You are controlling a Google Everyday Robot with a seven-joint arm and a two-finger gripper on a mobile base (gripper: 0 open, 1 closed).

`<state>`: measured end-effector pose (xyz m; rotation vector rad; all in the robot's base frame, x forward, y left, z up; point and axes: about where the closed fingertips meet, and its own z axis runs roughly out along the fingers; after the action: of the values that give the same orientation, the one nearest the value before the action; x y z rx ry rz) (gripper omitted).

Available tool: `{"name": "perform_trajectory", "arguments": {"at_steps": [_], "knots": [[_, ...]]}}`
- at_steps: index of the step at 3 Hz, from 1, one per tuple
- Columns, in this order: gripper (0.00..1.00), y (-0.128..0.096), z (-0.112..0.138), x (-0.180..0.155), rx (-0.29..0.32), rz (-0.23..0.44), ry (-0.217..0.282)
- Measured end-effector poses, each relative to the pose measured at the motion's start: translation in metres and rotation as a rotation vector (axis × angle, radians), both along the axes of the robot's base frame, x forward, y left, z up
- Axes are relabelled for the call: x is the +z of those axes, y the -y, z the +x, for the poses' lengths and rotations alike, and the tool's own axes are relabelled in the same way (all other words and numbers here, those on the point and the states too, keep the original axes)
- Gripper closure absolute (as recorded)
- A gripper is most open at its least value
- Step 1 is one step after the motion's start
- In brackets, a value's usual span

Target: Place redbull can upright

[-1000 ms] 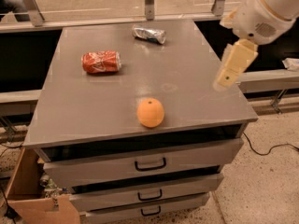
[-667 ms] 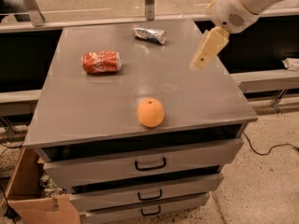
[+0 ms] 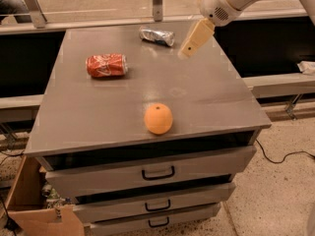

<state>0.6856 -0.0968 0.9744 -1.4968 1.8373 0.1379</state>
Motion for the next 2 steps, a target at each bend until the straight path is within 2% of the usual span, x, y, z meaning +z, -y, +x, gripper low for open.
{"name": "perform_trajectory", "arguments": {"at_steps": [1, 2], "knots": [[0.00, -0.013, 0.017, -0.008, -0.021, 0.064, 0.010], [0.00, -0.038, 0.050, -0.019, -0.071, 0.169, 0.022]]}}
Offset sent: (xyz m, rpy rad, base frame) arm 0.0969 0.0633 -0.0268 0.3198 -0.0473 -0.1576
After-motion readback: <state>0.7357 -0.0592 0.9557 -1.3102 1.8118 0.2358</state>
